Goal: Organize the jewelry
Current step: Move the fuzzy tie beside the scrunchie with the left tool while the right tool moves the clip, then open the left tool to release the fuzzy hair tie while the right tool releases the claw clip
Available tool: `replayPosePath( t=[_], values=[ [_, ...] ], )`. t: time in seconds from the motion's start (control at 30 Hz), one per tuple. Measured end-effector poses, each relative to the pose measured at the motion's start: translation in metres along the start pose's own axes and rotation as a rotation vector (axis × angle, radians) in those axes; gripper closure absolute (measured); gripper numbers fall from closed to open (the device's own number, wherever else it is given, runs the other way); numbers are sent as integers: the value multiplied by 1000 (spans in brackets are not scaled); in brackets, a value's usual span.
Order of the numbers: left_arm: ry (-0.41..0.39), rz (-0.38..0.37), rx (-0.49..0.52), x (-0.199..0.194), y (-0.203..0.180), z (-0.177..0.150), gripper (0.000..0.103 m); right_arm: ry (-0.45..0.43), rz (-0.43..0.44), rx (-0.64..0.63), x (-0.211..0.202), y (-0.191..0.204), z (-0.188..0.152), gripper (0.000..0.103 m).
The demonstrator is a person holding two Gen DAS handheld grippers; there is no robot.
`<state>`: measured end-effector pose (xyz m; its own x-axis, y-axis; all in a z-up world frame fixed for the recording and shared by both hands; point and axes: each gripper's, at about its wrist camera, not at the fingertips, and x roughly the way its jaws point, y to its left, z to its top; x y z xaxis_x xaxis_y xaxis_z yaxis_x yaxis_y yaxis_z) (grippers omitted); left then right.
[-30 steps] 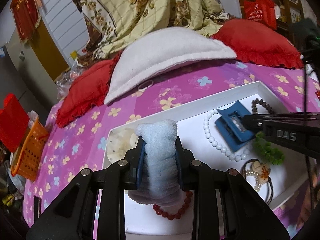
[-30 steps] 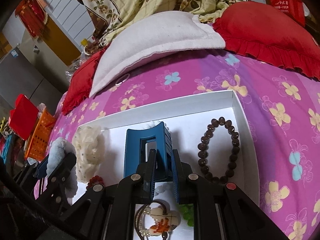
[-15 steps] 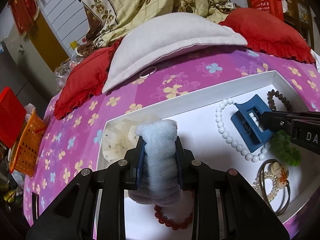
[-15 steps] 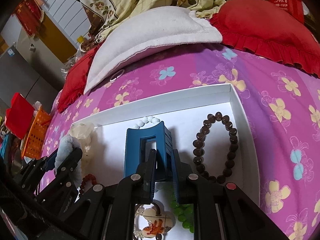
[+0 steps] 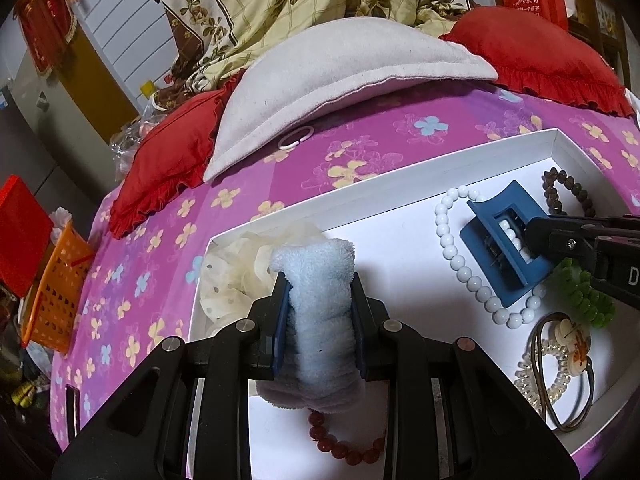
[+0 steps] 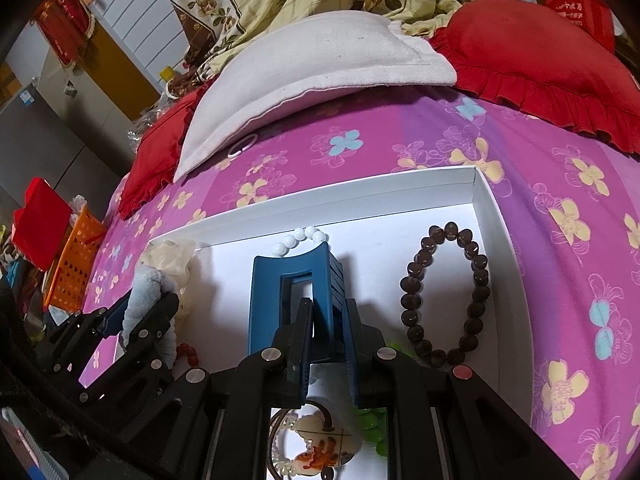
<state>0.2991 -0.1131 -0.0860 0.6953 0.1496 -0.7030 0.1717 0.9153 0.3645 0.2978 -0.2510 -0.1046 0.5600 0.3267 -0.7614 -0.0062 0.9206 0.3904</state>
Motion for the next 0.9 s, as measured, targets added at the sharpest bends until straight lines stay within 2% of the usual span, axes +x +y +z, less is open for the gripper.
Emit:
replayPosePath(
  t=[0.73, 0.9],
  values=[
    [32, 2, -3, 13, -2, -2, 75, 2, 1, 9, 0, -2, 0, 89],
    [57, -41, -38, 12, 4, 0, 69, 7, 8, 7, 1, -4, 0, 87]
  ],
)
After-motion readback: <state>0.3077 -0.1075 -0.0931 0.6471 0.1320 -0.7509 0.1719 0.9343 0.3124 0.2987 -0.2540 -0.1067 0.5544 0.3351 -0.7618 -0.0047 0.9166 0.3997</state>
